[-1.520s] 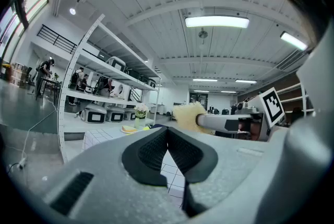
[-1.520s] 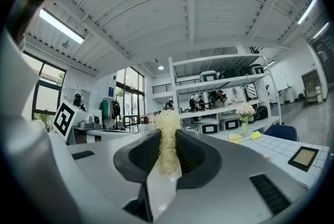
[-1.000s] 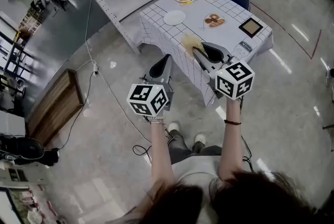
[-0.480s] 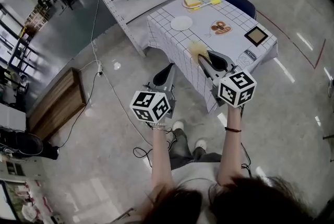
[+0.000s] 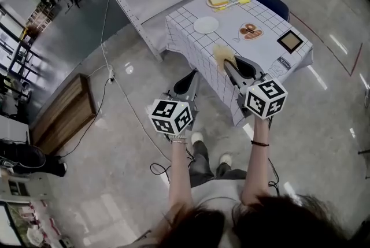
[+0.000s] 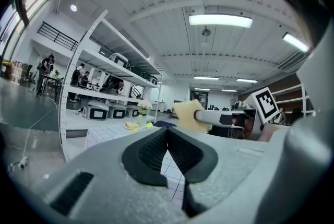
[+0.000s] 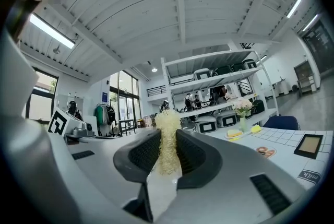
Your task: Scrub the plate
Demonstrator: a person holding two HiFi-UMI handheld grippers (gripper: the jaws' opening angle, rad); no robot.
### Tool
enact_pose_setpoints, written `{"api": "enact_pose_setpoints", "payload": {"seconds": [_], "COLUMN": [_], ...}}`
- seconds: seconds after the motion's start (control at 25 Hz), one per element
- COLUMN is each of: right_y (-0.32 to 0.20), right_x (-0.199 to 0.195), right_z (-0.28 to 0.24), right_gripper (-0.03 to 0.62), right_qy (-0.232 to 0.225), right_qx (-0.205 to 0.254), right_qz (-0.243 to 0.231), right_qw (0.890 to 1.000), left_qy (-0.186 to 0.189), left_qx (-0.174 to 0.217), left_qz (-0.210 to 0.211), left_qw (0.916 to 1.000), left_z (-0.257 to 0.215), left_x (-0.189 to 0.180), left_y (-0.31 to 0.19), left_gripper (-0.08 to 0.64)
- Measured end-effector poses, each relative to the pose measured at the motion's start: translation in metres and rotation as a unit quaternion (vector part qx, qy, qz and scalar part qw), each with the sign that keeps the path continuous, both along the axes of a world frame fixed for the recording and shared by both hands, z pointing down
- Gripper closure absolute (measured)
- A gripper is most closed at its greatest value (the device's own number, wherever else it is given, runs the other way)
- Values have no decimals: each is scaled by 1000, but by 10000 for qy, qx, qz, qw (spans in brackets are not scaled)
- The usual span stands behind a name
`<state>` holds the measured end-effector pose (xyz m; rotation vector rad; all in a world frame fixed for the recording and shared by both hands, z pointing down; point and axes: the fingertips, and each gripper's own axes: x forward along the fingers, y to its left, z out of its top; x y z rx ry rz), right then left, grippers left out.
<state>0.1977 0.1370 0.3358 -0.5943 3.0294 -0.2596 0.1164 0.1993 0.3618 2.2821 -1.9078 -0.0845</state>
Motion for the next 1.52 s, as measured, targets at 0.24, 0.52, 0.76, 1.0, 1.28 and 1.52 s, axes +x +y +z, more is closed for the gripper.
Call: {"api": "enact_pose_setpoints", "payload": {"seconds": [0.24,0.52,0.76,1.0,1.28,1.52], "right_y": [-20,-46,-71,-91,-106,-115], "right_x": [-18,-40,-59,-79,-96,-112], "right_z": [1,6,18,26,35,36], "right_gripper": [512,512,512,512,512,512], "right_qy": [-3,34,60,75,204,269], "right_qx": [10,-44,-158,-241,-283,-268], "right_qz": [210,376,598,706,817,982], "right_qw": [9998,9993,9981,9972,9960,9944], "left_qy": [186,248,258,52,159,271], "left_qx": [7,-45,-118,-291,-340,-314], "left_qz": [198,450,610,806,1010,1188], "left_qw": [9996,9987,9977,9963,9942,9920], "left_z": [2,4,9,19,28,29], "left_x": [-20,-41,-66,-79,-91,-109], "left_y": [-23,-56,-82,-108,-131,-144], "left_gripper": [549,549,549,549,549,549]}}
